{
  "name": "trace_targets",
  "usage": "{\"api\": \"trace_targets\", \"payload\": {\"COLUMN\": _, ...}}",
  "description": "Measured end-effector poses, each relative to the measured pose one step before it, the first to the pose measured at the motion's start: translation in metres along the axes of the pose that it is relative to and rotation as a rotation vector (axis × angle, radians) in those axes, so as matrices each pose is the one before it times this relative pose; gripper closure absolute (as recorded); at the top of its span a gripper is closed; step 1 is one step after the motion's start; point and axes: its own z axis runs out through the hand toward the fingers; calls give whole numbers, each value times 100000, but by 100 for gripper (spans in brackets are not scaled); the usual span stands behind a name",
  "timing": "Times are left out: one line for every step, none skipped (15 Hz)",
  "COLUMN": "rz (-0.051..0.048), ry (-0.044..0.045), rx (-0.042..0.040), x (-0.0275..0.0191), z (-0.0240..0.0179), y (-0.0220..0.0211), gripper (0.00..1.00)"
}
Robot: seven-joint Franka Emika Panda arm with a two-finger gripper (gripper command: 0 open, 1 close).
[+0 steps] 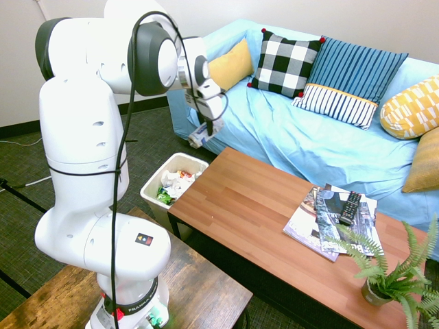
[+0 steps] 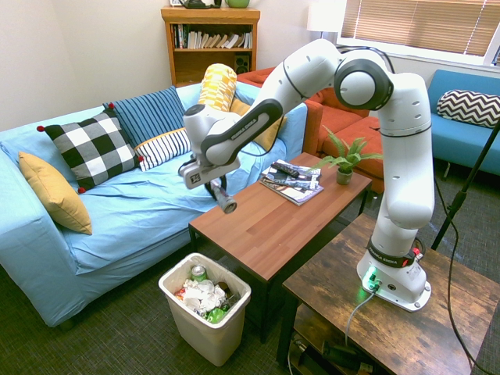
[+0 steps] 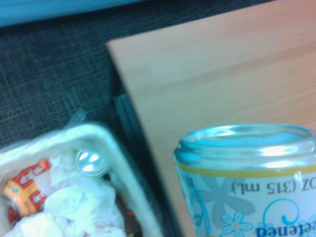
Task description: Throw the can in the trash bin
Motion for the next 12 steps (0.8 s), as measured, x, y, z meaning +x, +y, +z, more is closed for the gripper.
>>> {"api": "trace_targets", "payload": {"rz": -2931, "ry": 1349, "rx": -1170, "x": -3723, "z": 1169, "y": -1059, "gripper": 100}}
{"api": "trace_targets", "payload": {"rz": -2583, "ry": 1386, "rx": -1373, "x": -3044, "z": 1280, "y": -966, "gripper": 100}}
{"api": "trace_targets", "payload": {"rz": -1919, "ry": 1200, "rx": -1273, "x": -2080, "z": 1151, "y": -889, "gripper": 100}}
{"api": "trace_targets", "payload": {"rz": -1562, "ry": 531, "rx": -1548, "x": -1295, "z": 1049, "y": -753, "gripper": 0}}
{"api": "trace_targets", "payload": {"rz": -651, "ry": 296, "rx": -1414, "x": -640, "z": 876, "y": -711, "gripper": 0}}
{"api": "trace_targets", "payload": {"rz": 85, "ry": 250, "rx": -998, "x": -112, "z": 569, "y": -589, "gripper": 0}}
{"api": "trace_targets", "payload": {"rz": 174, "ry": 113, "rx": -600, "x": 69, "z": 263, "y": -473, "gripper": 0}}
{"api": "trace_targets", "payload": {"rz": 191, "ry": 187, "rx": -455, "x": 151, "z": 38, "y": -358, "gripper": 0}}
{"api": "trace_targets", "payload": {"rz": 207, "ry": 294, "rx": -692, "x": 178, "z": -71, "y": -211, "gripper": 0}}
{"api": "trace_targets", "payload": {"rz": 219, "ry": 249, "rx": -444, "x": 177, "z": -156, "y": -140, "gripper": 0}}
{"api": "trace_targets", "payload": {"rz": 240, "ry": 185, "rx": -268, "x": 157, "z": -152, "y": -133, "gripper": 0}}
{"api": "trace_targets", "payload": {"rz": 227, "ry": 211, "rx": -636, "x": 121, "z": -8, "y": -60, "gripper": 0}}
